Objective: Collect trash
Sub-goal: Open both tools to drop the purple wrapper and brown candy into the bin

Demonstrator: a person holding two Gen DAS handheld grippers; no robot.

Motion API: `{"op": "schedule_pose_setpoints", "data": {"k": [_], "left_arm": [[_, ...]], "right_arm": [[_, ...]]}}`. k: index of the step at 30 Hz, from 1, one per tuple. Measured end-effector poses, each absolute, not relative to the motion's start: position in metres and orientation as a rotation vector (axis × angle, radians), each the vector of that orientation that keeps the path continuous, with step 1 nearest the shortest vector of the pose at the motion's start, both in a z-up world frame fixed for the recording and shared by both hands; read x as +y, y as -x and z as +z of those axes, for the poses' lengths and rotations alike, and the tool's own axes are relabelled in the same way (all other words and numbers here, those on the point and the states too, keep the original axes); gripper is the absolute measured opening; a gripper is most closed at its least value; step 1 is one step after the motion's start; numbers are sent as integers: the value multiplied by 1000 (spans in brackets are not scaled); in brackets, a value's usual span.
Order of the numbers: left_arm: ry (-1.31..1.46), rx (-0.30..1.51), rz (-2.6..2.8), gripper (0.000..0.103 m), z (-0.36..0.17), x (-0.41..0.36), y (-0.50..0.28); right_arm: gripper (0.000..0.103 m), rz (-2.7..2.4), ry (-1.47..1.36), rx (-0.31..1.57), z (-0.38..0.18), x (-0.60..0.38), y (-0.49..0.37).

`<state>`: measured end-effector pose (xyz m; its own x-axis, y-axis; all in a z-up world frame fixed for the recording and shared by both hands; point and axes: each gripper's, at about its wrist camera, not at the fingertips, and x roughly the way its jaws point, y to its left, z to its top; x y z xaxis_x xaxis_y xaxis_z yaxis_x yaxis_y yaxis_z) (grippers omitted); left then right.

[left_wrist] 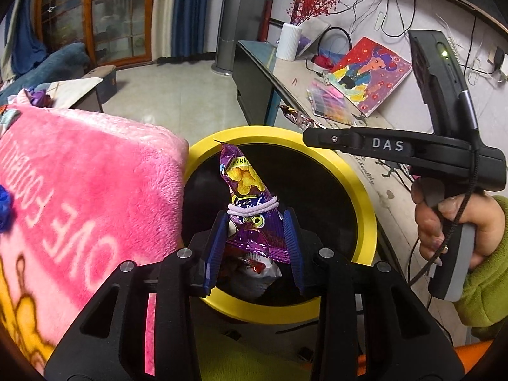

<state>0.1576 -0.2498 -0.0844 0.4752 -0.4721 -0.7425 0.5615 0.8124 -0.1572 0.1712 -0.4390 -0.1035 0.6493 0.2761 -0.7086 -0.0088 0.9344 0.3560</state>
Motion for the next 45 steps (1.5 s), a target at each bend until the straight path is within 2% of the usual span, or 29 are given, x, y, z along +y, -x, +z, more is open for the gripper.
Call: {"op": "schedule_pose_setpoints", "data": {"k": [3, 5, 7, 10, 12, 17, 23, 45], "left_arm": [[-95, 876, -629, 53, -84, -245, -160], [-80, 870, -624, 61, -81, -240, -160], [-61, 866, -617, 78, -78, -236, -160], [-35, 855, -603, 91, -74, -227, -159], [-23, 858, -584, 92, -72, -223, -159], [-8, 798, -535, 92, -58, -210, -151], [9, 744, -478, 92, -42, -191, -144], [98, 634, -210, 92, -12, -85, -122]], "right_arm": [[28, 151, -350, 845, -104, -442, -171], [32, 142, -355, 836, -103, -445, -170], [37, 136, -363, 824, -101, -446, -169], [45, 132, -346, 796, -94, -443, -168], [55, 135, -323, 772, -88, -439, -165], [66, 147, -252, 708, -72, -421, -159], [72, 181, -207, 661, -55, -402, -152], [74, 373, -71, 619, -29, -314, -139]]}}
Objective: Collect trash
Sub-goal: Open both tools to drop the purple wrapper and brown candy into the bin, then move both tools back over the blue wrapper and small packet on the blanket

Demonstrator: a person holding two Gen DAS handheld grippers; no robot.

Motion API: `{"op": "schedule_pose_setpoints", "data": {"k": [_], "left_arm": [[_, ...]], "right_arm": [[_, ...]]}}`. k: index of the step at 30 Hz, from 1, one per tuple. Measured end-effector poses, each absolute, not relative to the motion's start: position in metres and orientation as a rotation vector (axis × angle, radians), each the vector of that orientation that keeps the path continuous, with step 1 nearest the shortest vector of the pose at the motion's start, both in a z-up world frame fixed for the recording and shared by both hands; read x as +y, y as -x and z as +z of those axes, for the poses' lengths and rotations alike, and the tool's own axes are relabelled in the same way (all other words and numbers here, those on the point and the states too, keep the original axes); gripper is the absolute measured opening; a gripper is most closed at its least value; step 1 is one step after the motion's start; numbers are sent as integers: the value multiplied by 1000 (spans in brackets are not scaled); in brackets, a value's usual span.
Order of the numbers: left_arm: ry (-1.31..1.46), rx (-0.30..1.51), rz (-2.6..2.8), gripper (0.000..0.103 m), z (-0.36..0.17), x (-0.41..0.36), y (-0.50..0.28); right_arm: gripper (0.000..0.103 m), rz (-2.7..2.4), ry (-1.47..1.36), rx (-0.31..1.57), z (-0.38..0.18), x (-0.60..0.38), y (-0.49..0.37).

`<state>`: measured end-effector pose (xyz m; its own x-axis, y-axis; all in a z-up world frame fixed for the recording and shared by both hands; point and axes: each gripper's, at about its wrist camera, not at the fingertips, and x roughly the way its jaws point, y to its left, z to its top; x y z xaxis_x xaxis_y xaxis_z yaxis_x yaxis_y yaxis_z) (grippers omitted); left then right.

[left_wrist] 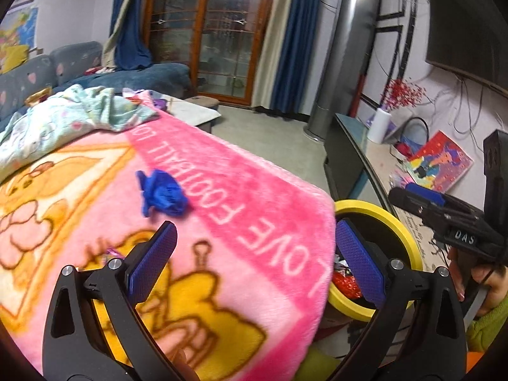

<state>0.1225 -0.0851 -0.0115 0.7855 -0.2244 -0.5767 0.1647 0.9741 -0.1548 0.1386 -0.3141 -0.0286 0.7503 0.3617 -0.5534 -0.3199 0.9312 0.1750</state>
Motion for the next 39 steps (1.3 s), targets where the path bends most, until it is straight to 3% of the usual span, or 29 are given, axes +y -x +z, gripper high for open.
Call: {"op": "schedule_pose_setpoints", "data": {"k": [18, 39], "left_arm": [[150, 606, -51, 92, -7, -13, -106], [218, 791, 49, 92, -57, 58, -113]], "right_arm": [[75, 561, 8, 649, -18, -212, -156], [75, 643, 68, 783, -66, -116, -215]]}}
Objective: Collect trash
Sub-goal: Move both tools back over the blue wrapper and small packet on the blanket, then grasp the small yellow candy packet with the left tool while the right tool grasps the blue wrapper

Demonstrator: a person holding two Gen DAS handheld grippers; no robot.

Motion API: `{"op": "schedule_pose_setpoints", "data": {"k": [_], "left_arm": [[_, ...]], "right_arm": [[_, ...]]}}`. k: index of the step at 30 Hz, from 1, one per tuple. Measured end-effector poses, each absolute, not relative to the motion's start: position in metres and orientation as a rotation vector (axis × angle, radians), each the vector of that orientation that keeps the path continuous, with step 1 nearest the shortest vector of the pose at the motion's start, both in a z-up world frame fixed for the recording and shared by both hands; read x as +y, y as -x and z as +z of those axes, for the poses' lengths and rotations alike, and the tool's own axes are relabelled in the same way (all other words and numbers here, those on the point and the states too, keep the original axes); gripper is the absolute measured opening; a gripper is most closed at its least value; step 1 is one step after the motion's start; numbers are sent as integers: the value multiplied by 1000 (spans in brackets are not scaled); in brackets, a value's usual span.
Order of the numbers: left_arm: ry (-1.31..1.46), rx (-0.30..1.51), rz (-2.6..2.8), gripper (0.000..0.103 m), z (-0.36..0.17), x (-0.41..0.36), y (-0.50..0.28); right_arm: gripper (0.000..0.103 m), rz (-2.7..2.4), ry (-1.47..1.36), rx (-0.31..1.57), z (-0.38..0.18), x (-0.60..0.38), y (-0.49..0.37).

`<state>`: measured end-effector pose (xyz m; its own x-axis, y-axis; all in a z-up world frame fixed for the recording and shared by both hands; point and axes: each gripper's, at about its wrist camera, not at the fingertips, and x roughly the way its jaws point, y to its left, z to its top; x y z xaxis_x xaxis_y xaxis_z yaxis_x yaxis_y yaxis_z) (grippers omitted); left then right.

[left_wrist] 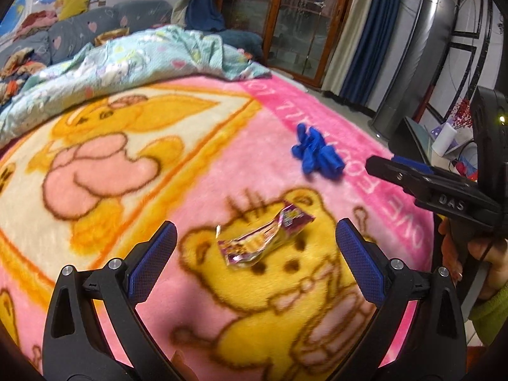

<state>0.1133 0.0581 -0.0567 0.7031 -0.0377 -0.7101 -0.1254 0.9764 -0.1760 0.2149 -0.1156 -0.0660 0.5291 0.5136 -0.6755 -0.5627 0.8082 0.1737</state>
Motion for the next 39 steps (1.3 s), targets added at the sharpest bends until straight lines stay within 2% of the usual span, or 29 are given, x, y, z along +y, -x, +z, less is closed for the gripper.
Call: {"op": "schedule_pose_setpoints", "data": {"k": [8, 11, 13, 14, 18, 20, 22, 26, 28, 31, 39], "left_arm": [[259, 877, -4, 92, -82, 66, -121], [252, 895, -18, 87, -87, 64, -122], [246, 901, -18, 83, -89, 62, -123], [242, 901, -19, 82, -89, 61, -122], [238, 902, -17, 72, -90, 61, -123], [235, 902, -15, 69, -90, 61, -123], [225, 902, -15, 58, -89, 59, -123], [190, 906, -16, 47, -90, 53, -123], [173, 907, -23, 34, -90, 49, -123], [160, 910, -30, 27, -90, 46, -123], [185, 893, -80, 18, -83, 38, -121]], "right_arm": [[73, 625, 120, 814, -88, -85, -239], [61, 623, 132, 835, -98, -77, -248], [50, 620, 125, 857, -104, -76, -253], [36, 623, 113, 875, -108, -77, -255], [21, 619, 84, 877, -111, -85, -254], [19, 625, 64, 884, -109, -88, -253], [19, 627, 54, 887, -108, -93, -249], [19, 630, 48, 891, -105, -102, -242], [19, 631, 46, 894, -104, -108, -237], [19, 632, 50, 894, -102, -116, -230], [18, 630, 31, 869, -86, -142, -212]]}}
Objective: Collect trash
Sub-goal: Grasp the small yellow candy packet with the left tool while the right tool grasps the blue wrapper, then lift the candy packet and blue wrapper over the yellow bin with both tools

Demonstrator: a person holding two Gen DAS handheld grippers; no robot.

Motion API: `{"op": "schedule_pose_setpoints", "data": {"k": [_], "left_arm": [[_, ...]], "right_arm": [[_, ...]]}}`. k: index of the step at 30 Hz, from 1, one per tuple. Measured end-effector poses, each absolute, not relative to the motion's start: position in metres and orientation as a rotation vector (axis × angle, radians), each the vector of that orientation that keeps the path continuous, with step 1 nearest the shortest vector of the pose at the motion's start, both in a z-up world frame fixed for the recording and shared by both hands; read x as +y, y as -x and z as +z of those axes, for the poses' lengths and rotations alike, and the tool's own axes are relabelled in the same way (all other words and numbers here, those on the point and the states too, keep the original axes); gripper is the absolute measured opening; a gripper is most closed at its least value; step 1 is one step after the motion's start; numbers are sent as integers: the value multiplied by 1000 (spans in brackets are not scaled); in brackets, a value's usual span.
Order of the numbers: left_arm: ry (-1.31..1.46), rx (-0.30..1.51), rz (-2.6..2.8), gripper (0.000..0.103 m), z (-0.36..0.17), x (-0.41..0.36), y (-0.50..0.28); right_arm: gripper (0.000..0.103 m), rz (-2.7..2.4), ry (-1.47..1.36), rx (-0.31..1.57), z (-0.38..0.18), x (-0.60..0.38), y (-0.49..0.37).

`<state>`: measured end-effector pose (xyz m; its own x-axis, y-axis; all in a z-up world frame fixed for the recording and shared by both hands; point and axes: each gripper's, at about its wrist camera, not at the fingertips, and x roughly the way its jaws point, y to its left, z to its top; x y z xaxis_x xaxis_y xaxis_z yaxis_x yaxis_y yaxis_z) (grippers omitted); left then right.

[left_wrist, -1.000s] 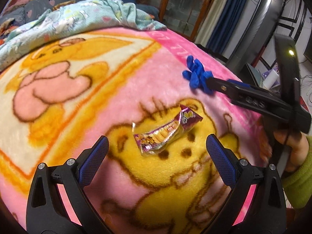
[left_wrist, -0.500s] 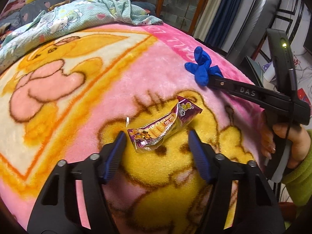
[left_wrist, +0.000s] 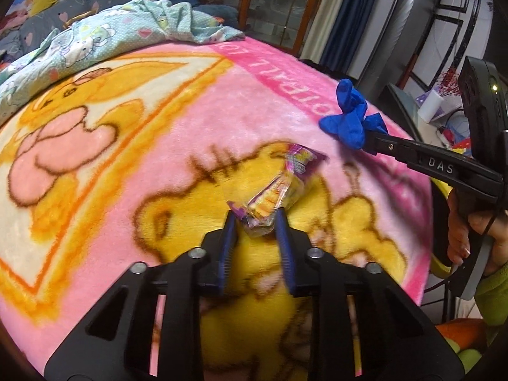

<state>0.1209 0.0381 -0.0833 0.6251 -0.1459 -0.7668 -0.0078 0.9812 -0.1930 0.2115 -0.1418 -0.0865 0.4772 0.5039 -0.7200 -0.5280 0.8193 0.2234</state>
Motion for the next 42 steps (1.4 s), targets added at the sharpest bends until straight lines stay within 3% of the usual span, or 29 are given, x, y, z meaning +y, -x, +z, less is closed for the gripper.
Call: {"op": "schedule_pose_setpoints", "data": {"k": [17, 42], "left_arm": [[127, 759, -227, 16, -28, -32, -114], [-10, 703, -374, 17, -13, -122, -121]], "right_arm": [[17, 568, -55, 779, -48, -215, -186], [17, 391, -206, 694, -32, -321, -163]]}}
